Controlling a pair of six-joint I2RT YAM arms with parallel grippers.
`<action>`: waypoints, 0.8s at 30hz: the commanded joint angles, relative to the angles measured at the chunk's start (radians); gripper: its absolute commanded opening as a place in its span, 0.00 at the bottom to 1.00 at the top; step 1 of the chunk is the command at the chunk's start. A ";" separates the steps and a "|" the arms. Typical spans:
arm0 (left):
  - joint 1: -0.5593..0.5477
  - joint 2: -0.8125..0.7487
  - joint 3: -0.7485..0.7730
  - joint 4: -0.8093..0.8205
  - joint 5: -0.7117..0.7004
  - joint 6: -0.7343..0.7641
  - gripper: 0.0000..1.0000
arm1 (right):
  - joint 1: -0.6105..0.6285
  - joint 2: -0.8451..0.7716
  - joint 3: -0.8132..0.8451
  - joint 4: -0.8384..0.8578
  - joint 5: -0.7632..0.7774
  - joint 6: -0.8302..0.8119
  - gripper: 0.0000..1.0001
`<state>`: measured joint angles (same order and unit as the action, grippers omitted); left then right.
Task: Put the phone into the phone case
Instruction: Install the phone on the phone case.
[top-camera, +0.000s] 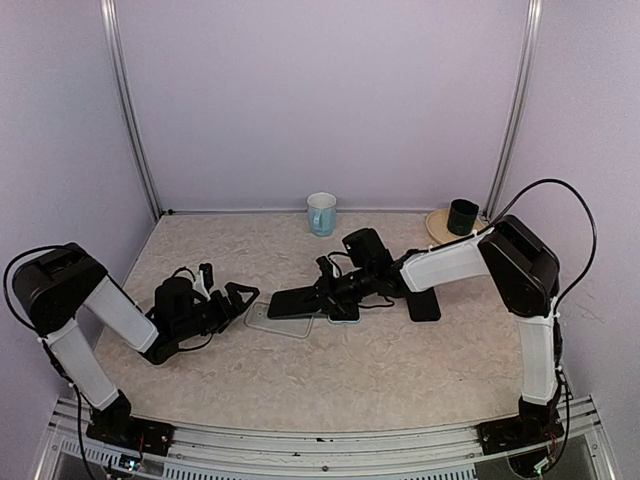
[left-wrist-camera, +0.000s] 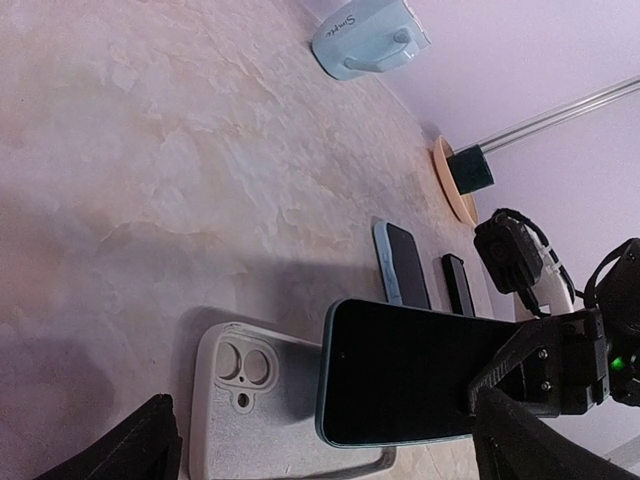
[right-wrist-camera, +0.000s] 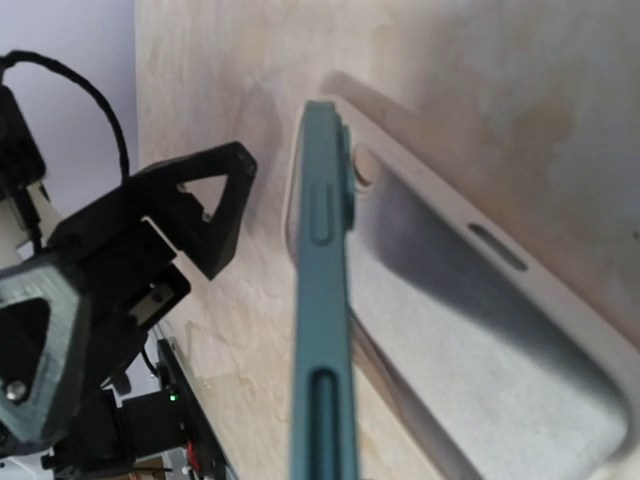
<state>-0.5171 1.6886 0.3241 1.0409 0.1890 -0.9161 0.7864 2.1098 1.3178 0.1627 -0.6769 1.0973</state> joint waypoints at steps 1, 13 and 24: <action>0.005 0.014 0.000 0.041 0.018 -0.002 0.99 | 0.018 0.012 0.043 0.061 -0.028 0.015 0.00; 0.000 0.037 -0.008 0.076 0.035 -0.025 0.99 | 0.024 0.036 0.052 0.085 -0.041 0.044 0.00; -0.012 0.049 -0.002 0.085 0.032 -0.030 0.99 | 0.025 0.040 0.061 0.090 -0.041 0.053 0.00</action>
<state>-0.5217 1.7199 0.3241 1.0927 0.2100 -0.9405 0.7986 2.1437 1.3384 0.1928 -0.6960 1.1458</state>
